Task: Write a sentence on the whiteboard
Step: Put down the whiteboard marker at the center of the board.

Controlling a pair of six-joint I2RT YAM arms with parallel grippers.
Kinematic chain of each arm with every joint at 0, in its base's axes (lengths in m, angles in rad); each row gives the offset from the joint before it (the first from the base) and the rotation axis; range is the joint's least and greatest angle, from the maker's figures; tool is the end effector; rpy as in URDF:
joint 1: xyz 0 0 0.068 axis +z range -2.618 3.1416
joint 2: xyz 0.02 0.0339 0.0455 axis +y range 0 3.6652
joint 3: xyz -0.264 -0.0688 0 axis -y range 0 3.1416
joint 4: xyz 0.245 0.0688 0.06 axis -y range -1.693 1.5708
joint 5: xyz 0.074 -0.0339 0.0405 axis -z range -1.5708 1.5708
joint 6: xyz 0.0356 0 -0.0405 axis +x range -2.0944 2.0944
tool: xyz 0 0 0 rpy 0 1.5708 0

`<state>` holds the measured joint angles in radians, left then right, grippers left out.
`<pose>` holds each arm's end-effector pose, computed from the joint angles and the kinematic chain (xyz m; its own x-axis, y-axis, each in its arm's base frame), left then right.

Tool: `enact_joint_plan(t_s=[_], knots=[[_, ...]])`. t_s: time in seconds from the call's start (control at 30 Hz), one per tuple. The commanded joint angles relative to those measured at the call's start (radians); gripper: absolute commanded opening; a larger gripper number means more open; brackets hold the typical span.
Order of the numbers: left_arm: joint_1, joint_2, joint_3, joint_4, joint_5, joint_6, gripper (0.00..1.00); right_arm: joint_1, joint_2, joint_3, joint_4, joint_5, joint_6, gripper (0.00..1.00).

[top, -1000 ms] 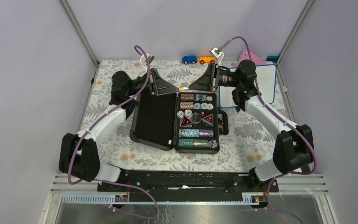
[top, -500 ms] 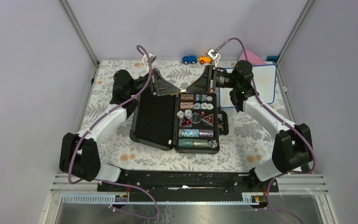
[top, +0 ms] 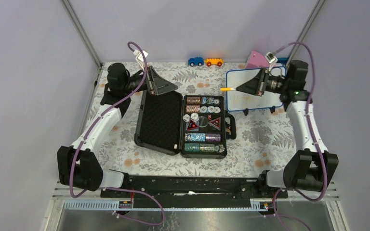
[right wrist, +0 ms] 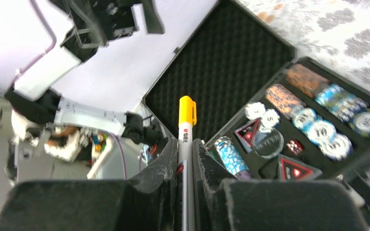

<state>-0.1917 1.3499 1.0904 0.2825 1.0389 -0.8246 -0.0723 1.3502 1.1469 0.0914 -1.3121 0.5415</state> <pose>0.2949 -0.0885 0.3683 -0.6767 -0.2480 -0.6932 0.6564 0.2233 -0.7206 0.2986 0.0129 0.3711 -0.5798 0.1742 -0.7959 -0.7478 0.2740 0.6047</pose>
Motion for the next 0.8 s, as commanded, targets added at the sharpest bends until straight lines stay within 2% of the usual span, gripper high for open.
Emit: enact_joint_plan(t_s=[0.0,0.03,0.17,0.4,0.63,0.77], knots=[[-0.005,-0.036,0.084,-0.212,-0.025,0.236,0.99,-0.125,0.056,0.238,-1.051,0.141,-0.997,0.00],[-0.005,-0.036,0.083,-0.224,-0.025,0.245,0.99,-0.132,0.087,0.270,-1.217,0.229,-1.145,0.00],[-0.006,-0.047,0.056,-0.217,-0.022,0.247,0.99,-0.234,0.075,0.172,-1.342,0.347,-1.300,0.00],[-0.016,-0.056,0.016,-0.165,-0.013,0.208,0.99,-0.257,0.005,0.015,-1.380,0.575,-1.414,0.00],[-0.029,-0.069,-0.006,-0.150,-0.009,0.191,0.99,-0.259,0.100,-0.079,-1.423,0.697,-1.510,0.00],[-0.034,-0.071,-0.017,-0.136,-0.005,0.186,0.99,-0.261,0.147,-0.109,-1.335,0.703,-1.472,0.01]])
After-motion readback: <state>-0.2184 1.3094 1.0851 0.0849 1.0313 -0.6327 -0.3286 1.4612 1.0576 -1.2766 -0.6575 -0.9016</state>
